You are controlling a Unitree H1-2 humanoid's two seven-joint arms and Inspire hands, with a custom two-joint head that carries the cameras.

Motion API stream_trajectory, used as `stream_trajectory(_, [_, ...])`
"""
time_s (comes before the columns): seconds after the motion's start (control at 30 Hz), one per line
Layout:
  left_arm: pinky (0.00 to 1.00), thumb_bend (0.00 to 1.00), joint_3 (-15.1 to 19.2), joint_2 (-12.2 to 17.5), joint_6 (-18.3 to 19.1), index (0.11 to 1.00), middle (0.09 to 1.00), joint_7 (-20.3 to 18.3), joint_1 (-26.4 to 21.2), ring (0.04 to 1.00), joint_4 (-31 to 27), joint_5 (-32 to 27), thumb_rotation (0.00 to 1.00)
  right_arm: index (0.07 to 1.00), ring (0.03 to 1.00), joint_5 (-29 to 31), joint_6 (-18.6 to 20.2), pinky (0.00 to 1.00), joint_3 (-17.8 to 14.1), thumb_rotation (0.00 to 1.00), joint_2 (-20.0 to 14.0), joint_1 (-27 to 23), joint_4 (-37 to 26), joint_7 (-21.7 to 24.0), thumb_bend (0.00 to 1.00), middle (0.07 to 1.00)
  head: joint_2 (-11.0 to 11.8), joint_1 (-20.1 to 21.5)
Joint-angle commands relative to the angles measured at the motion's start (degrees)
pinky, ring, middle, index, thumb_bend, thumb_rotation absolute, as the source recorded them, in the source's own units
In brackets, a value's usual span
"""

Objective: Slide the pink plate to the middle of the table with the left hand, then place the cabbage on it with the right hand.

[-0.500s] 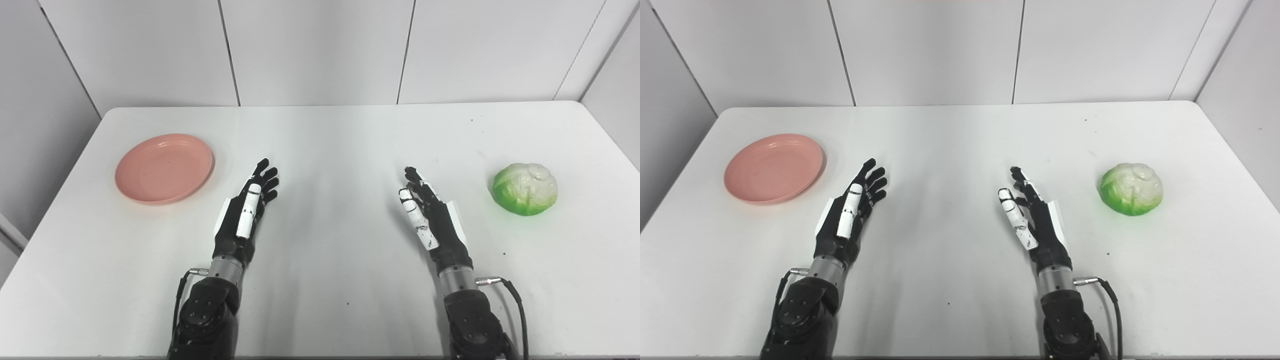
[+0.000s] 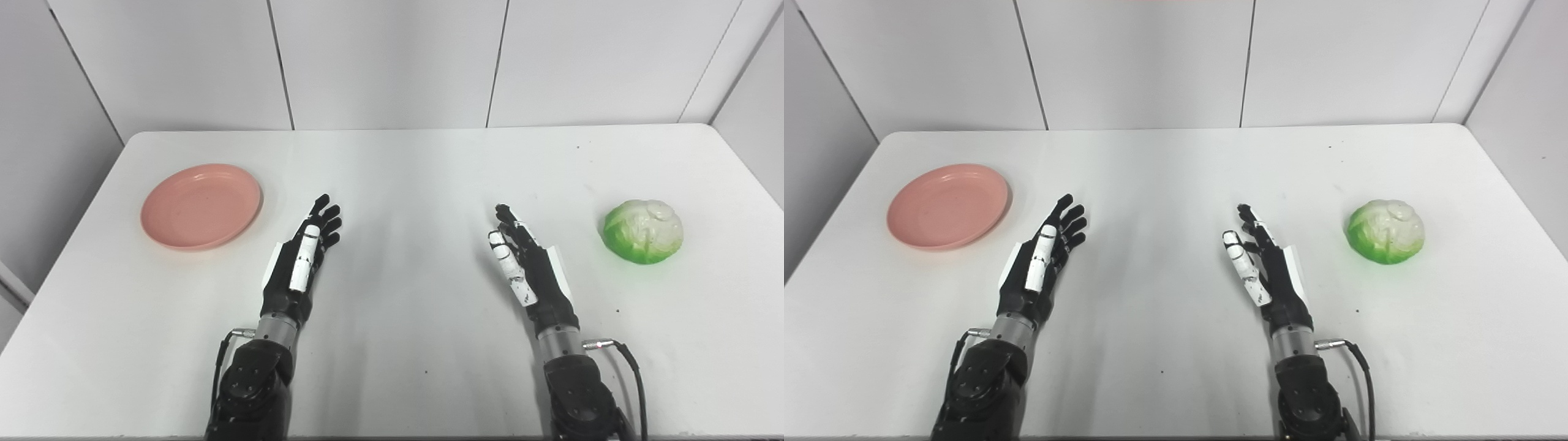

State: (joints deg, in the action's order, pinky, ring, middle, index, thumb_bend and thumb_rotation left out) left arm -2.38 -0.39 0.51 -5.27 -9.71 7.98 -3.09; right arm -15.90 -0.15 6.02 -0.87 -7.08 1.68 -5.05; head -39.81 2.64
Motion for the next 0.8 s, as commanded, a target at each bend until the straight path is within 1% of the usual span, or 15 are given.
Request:
stream_trajectory(0.0, [0.91, 0.42, -0.6, 0.2, 0.5, 0.916, 0.922, -0.5, 0.8, 0.917, 2.1, 0.3, 1.00, 0.891, 0.890, 0.3, -0.5, 0.81, -0.3, 1.00, -0.2, 0.0, -0.4, 0.0, 0.30, 0.909, 0.0, 0.0])
stream_trajectory(0.23, [0.91, 0.42, -0.7, 0.2, 0.5, 0.919, 0.925, -0.5, 0.7, 0.918, 2.3, 0.5, 1.00, 0.888, 0.890, 0.2, -0.4, 0.81, -0.3, 1.00, -0.2, 0.1, -0.4, 0.0, 0.30, 0.907, 0.3, -0.6])
stream_trajectory(0.37, [0.92, 0.42, -1.0, 0.1, -0.1, 0.921, 0.927, -0.5, 0.5, 0.920, 3.2, 0.6, 1.00, 0.891, 0.895, 1.0, -1.4, 0.82, -0.5, 1.00, -0.6, 0.0, 0.3, 0.4, 0.29, 0.914, 1.3, -3.2])
stream_trajectory(0.4, [0.92, 0.42, -1.1, -0.1, -0.4, 0.921, 0.927, -0.5, 0.4, 0.921, 3.6, 0.7, 1.00, 0.892, 0.896, 1.4, -1.7, 0.82, -0.6, 1.00, -0.8, -0.1, 0.6, 0.6, 0.29, 0.915, 2.5, -5.4])
stream_trajectory(0.43, [0.92, 0.42, -1.2, -0.2, -0.5, 0.924, 0.929, -0.5, 0.3, 0.923, 3.9, 0.8, 1.00, 0.894, 0.898, 1.6, -1.9, 0.83, -0.7, 1.00, -1.0, -0.1, 0.8, 0.7, 0.29, 0.918, 2.5, -5.4])
stream_trajectory(0.47, [0.92, 0.42, -1.5, -0.5, -1.0, 0.924, 0.930, -0.3, 0.2, 0.923, 4.6, 1.0, 1.00, 0.895, 0.899, 2.0, -2.2, 0.83, -0.8, 1.00, -1.4, 0.0, 1.0, 1.0, 0.28, 0.919, 4.1, -8.7])
stream_trajectory(0.5, [0.92, 0.43, -1.7, -0.7, -1.3, 0.925, 0.931, -0.2, 0.1, 0.922, 5.1, 1.2, 1.00, 0.896, 0.898, 2.4, -2.3, 0.82, -0.9, 1.00, -1.6, 0.0, 1.1, 1.2, 0.28, 0.921, 4.1, -8.7])
stream_trajectory(0.53, [0.92, 0.43, -1.9, -1.2, -1.7, 0.925, 0.931, 0.2, -0.1, 0.922, 5.8, 1.5, 1.00, 0.897, 0.897, 2.7, -2.7, 0.82, -1.0, 1.00, -2.0, 0.2, 1.3, 1.3, 0.28, 0.921, 5.6, -11.7])
stream_trajectory(0.6, [0.92, 0.43, -2.3, -2.1, -2.7, 0.924, 0.930, 0.9, -0.4, 0.918, 7.5, 2.3, 1.00, 0.898, 0.894, 3.3, -3.7, 0.82, -1.3, 1.00, -2.7, 0.3, 1.7, 1.5, 0.26, 0.920, 7.1, -14.4])
stream_trajectory(0.63, [0.92, 0.43, -2.4, -2.6, -3.3, 0.924, 0.929, 1.4, -0.8, 0.918, 8.7, 2.7, 1.00, 0.899, 0.895, 3.9, -4.2, 0.82, -1.5, 1.00, -3.0, 0.2, 2.2, 1.6, 0.25, 0.917, 8.4, -16.6])
stream_trajectory(0.67, [0.92, 0.43, -2.6, -2.9, -3.7, 0.924, 0.929, 1.6, -1.0, 0.918, 9.5, 3.0, 1.00, 0.899, 0.895, 4.3, -4.7, 0.82, -1.7, 1.00, -3.3, 0.2, 2.4, 1.7, 0.24, 0.917, 8.4, -16.6])
stream_trajectory(0.7, [0.92, 0.43, -2.7, -3.3, -4.2, 0.924, 0.931, 2.0, -1.4, 0.919, 10.4, 3.3, 1.00, 0.900, 0.896, 4.8, -5.0, 0.83, -1.8, 1.00, -3.5, 0.2, 2.8, 1.8, 0.23, 0.916, 9.5, -18.2])
stream_trajectory(0.73, [0.91, 0.42, -2.8, -3.4, -4.6, 0.924, 0.931, 2.3, -1.6, 0.918, 11.0, 3.6, 1.00, 0.901, 0.896, 5.0, -5.3, 0.84, -1.9, 1.00, -3.7, 0.1, 3.0, 1.8, 0.22, 0.914, 9.5, -18.2])
stream_trajectory(0.77, [0.91, 0.42, -3.0, -3.7, -4.9, 0.924, 0.931, 2.7, -1.9, 0.918, 11.7, 3.9, 1.00, 0.902, 0.896, 5.1, -5.0, 0.84, -2.0, 1.00, -3.8, 0.3, 2.7, 2.0, 0.22, 0.913, 10.4, -19.2])
